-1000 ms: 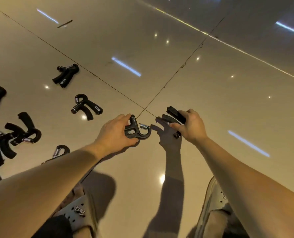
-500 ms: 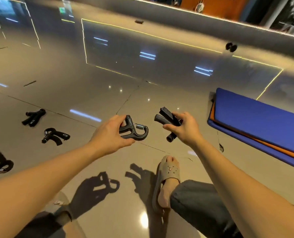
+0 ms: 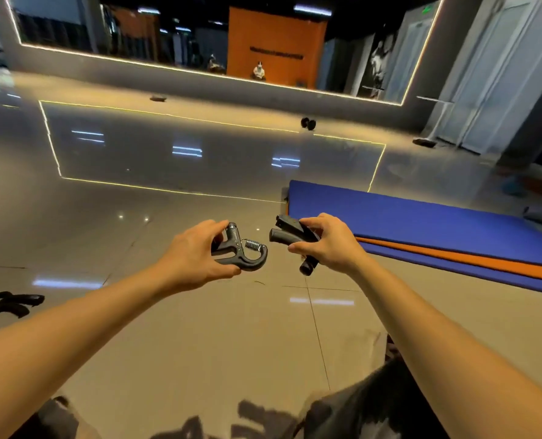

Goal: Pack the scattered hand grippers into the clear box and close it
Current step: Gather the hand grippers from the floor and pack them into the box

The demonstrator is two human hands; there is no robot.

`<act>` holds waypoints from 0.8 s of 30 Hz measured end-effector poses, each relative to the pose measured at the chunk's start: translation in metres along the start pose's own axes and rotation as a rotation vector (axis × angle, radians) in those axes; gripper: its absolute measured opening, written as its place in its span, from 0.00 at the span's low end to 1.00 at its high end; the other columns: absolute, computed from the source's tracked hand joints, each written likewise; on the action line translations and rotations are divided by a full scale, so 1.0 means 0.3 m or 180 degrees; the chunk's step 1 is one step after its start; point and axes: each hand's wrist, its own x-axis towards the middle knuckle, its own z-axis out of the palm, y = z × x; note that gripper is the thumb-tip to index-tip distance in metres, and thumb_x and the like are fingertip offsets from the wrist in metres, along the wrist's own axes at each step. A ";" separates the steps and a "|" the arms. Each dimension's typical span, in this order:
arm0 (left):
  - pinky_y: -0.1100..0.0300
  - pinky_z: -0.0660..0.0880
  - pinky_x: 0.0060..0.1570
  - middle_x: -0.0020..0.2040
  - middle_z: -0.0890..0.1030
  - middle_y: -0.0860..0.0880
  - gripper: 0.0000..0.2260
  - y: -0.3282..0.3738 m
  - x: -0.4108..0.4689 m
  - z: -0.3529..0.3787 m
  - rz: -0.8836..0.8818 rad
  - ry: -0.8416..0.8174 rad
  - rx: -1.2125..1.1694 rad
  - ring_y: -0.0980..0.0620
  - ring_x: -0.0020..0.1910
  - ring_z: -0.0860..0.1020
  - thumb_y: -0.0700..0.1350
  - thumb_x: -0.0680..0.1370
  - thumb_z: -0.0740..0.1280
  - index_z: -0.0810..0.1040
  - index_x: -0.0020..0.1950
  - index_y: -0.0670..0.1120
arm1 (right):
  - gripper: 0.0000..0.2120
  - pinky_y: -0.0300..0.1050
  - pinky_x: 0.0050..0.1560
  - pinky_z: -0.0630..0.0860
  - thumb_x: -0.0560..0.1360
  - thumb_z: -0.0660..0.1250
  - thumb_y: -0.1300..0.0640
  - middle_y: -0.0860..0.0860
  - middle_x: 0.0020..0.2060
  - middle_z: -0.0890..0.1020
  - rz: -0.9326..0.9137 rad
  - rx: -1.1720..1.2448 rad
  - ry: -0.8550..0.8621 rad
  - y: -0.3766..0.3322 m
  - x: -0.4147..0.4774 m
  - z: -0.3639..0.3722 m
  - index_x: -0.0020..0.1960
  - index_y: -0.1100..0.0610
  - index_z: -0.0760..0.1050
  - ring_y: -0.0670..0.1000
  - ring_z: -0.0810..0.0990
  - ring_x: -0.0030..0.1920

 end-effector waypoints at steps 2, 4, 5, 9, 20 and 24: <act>0.54 0.78 0.55 0.54 0.77 0.53 0.41 0.097 0.003 0.023 0.0077 -0.0036 -0.0037 0.53 0.53 0.76 0.58 0.67 0.79 0.68 0.76 0.48 | 0.26 0.44 0.50 0.76 0.72 0.76 0.43 0.50 0.49 0.77 0.0028 0.0013 0.0079 0.049 -0.075 -0.083 0.66 0.53 0.78 0.50 0.76 0.51; 0.56 0.76 0.52 0.53 0.77 0.53 0.41 0.190 0.013 0.061 0.0171 -0.0100 -0.0077 0.53 0.51 0.76 0.57 0.67 0.80 0.69 0.76 0.48 | 0.24 0.41 0.46 0.73 0.72 0.76 0.43 0.48 0.46 0.77 0.0033 0.0047 0.0179 0.113 -0.152 -0.155 0.64 0.52 0.80 0.48 0.75 0.49; 0.58 0.75 0.50 0.52 0.77 0.53 0.40 0.235 0.022 0.085 0.0231 -0.0147 -0.0079 0.53 0.50 0.76 0.57 0.67 0.80 0.69 0.76 0.48 | 0.23 0.40 0.44 0.72 0.72 0.76 0.43 0.47 0.45 0.77 0.0069 0.0090 0.0250 0.150 -0.191 -0.186 0.63 0.51 0.80 0.47 0.75 0.48; 0.57 0.76 0.52 0.55 0.78 0.52 0.39 0.398 0.073 0.203 0.0416 -0.0356 -0.0163 0.52 0.52 0.77 0.57 0.67 0.80 0.71 0.74 0.48 | 0.22 0.36 0.40 0.70 0.71 0.77 0.44 0.43 0.43 0.77 0.0332 0.0269 0.0463 0.298 -0.335 -0.285 0.62 0.50 0.81 0.44 0.76 0.44; 0.67 0.74 0.41 0.48 0.76 0.60 0.28 0.632 0.271 0.523 0.0763 -0.1061 -0.0712 0.59 0.46 0.77 0.55 0.65 0.81 0.76 0.61 0.54 | 0.21 0.40 0.42 0.80 0.70 0.78 0.46 0.43 0.45 0.83 0.1242 0.0102 0.0234 0.632 -0.494 -0.403 0.61 0.49 0.82 0.45 0.82 0.44; 0.56 0.81 0.45 0.48 0.79 0.57 0.23 0.683 0.379 0.650 0.0863 -0.1403 -0.0678 0.55 0.46 0.79 0.57 0.65 0.81 0.77 0.55 0.55 | 0.21 0.41 0.42 0.78 0.68 0.79 0.44 0.42 0.45 0.81 0.1681 0.0096 0.0166 0.790 -0.535 -0.343 0.59 0.47 0.81 0.46 0.81 0.45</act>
